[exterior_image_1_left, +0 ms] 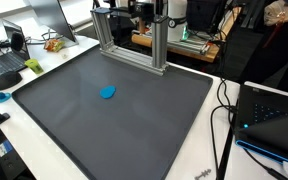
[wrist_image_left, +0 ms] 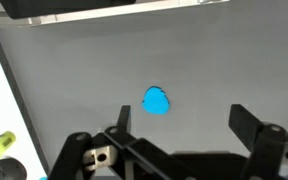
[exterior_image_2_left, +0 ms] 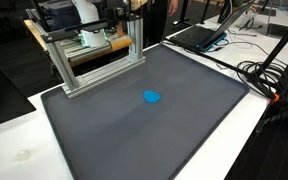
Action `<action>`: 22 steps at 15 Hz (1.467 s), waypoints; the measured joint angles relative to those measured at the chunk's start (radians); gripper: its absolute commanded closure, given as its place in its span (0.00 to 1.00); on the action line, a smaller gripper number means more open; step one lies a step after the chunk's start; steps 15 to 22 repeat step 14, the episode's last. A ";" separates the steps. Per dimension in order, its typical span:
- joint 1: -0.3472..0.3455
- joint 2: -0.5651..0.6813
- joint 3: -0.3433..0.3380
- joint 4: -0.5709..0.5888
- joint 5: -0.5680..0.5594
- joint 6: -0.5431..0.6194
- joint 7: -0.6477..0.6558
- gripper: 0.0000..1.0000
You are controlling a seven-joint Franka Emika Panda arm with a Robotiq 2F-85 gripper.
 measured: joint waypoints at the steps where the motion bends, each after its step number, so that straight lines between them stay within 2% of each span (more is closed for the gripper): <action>1: 0.002 0.040 0.003 0.038 -0.010 -0.009 0.011 0.00; 9: 0.016 0.265 -0.004 0.305 -0.031 -0.106 0.023 0.00; 22: 0.016 0.279 -0.004 0.322 -0.031 -0.112 0.023 0.00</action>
